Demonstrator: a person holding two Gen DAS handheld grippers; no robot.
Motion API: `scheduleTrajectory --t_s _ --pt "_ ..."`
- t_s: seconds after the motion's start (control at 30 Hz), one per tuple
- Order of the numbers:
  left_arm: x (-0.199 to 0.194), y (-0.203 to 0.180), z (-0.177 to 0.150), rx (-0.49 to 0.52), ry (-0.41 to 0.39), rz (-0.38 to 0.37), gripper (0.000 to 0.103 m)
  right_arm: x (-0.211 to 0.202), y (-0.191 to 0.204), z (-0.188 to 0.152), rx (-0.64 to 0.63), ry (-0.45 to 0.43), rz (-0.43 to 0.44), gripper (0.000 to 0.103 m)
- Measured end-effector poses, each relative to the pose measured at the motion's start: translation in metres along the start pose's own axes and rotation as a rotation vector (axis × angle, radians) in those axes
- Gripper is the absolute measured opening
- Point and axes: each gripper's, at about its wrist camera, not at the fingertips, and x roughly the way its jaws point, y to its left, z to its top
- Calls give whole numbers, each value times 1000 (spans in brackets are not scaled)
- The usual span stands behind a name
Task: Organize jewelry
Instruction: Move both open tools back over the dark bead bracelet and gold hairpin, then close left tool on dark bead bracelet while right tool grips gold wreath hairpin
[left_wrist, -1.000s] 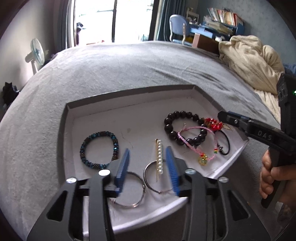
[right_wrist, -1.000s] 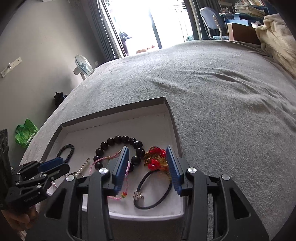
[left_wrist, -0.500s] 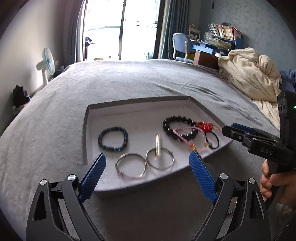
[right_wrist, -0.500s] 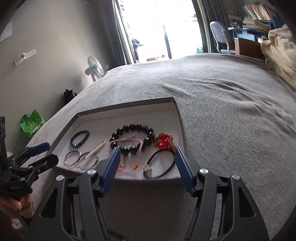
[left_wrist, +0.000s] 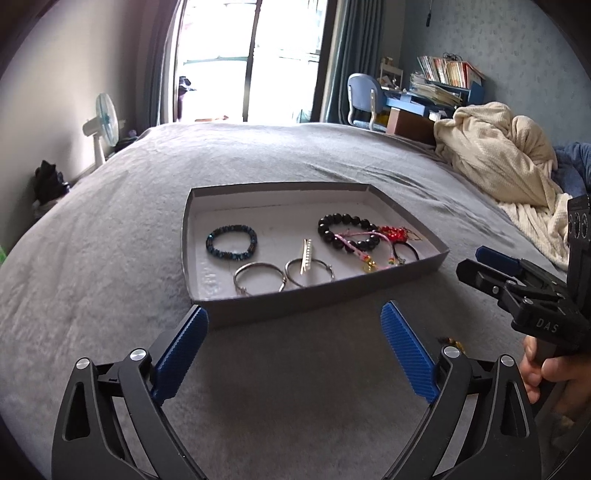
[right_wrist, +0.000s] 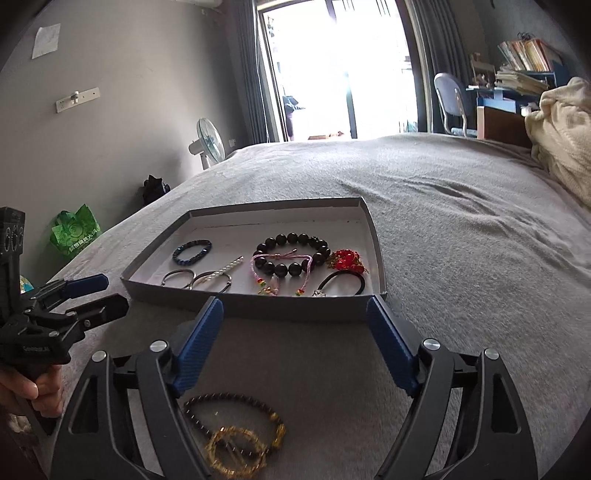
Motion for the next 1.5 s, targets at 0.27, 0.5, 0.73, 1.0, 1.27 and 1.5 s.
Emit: scheduleTrajectory --t_s 0.27,0.5,0.73,1.0,1.27,1.5 --pt "-15 -8 -19 11 -23 9 96 -24 4 -13 4 -35 -24 87" --pt "-23 -13 -31 21 -22 11 96 -40 6 -25 20 -43 -29 88" --pt "-28 -11 -42 2 -13 13 96 -45 14 -35 5 -5 -8 90" --pt "-25 -7 -47 -24 15 11 96 -24 27 -46 -27 149 30 81" --pt "-26 -5 -50 -41 24 8 96 -9 34 -53 -26 242 47 67" --pt "-24 -4 -50 -43 32 8 96 -4 38 -60 -24 298 57 40"
